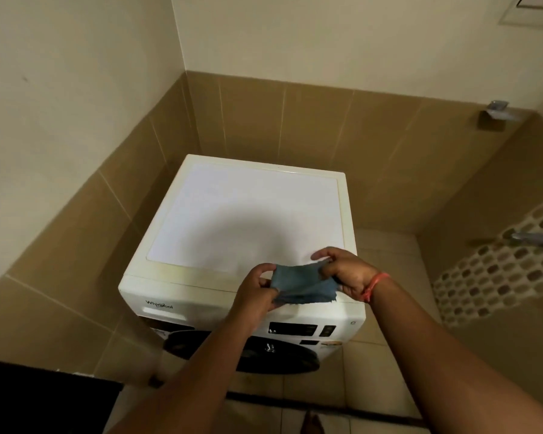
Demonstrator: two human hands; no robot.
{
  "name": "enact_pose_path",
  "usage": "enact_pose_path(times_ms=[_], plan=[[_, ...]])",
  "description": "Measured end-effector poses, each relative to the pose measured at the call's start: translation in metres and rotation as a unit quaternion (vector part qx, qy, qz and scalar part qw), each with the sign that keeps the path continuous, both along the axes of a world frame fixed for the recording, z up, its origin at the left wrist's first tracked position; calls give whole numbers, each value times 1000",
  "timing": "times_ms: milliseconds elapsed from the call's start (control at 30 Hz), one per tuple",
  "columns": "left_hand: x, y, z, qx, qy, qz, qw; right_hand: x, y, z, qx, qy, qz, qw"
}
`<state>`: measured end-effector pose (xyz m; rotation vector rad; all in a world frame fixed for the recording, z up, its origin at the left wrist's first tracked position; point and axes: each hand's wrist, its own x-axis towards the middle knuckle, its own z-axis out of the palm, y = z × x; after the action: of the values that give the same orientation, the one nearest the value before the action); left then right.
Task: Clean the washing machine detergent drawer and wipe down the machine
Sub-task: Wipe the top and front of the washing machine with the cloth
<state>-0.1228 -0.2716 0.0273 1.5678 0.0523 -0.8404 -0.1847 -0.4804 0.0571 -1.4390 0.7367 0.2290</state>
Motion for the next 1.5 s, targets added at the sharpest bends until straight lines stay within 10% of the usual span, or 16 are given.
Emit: enact_pose_path(times_ms=[200, 300, 567, 1500], plan=[[-13, 0, -27, 257, -189, -209, 924, -1, -16, -24, -404, 58, 47, 912], [-13, -3, -30, 306, -319, -161, 883, -11, -1, -43, -467, -10, 136, 874], [-24, -21, -40, 425, -469, -125, 764, -30, 1, -102, -638, -121, 415, 637], [-52, -65, -52, 526, -400, -147, 736, -37, -89, -109, -639, -185, 452, 595]])
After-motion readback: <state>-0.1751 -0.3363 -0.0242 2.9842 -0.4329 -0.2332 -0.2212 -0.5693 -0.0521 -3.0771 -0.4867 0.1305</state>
